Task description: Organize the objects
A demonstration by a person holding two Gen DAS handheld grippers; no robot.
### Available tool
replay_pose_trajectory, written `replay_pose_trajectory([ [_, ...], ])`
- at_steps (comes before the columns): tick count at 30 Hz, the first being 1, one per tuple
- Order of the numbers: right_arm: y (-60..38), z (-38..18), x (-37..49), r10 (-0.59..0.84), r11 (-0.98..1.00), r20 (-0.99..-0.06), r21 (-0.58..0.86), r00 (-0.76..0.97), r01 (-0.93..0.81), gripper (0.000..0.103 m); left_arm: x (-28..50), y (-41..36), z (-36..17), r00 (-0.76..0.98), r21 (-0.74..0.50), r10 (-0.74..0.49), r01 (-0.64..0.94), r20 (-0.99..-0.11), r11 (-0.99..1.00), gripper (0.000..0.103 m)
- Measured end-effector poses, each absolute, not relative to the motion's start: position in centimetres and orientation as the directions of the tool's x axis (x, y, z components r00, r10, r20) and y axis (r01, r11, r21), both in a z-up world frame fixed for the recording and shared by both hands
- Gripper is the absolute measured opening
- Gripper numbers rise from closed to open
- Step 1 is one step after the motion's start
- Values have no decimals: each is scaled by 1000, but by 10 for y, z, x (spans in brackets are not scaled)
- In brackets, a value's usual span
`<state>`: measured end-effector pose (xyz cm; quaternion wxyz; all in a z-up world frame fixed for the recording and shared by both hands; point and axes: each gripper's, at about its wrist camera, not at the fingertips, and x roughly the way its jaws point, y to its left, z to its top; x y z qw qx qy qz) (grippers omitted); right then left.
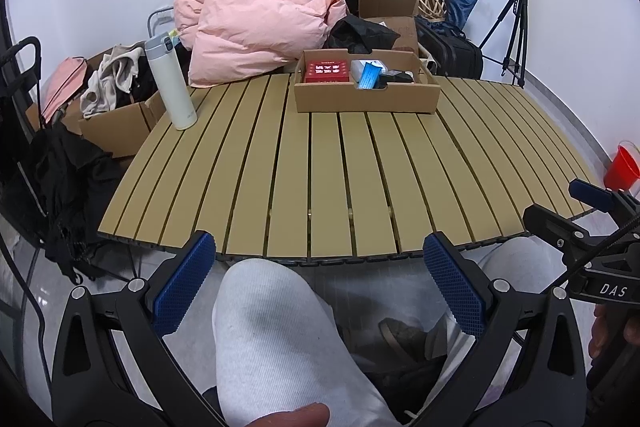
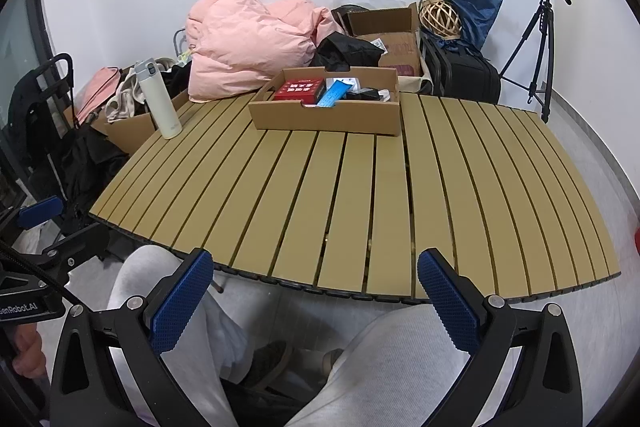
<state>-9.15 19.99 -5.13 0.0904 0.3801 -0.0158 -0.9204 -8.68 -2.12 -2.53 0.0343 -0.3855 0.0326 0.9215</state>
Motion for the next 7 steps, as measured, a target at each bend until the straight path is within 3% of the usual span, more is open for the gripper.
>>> replay_pose_trajectory([
  [7,200,-53,-93,-178,-983,-701,98,-691,154,103,-88,-21,-29,-689,28,52,-105,-723,-994,103],
])
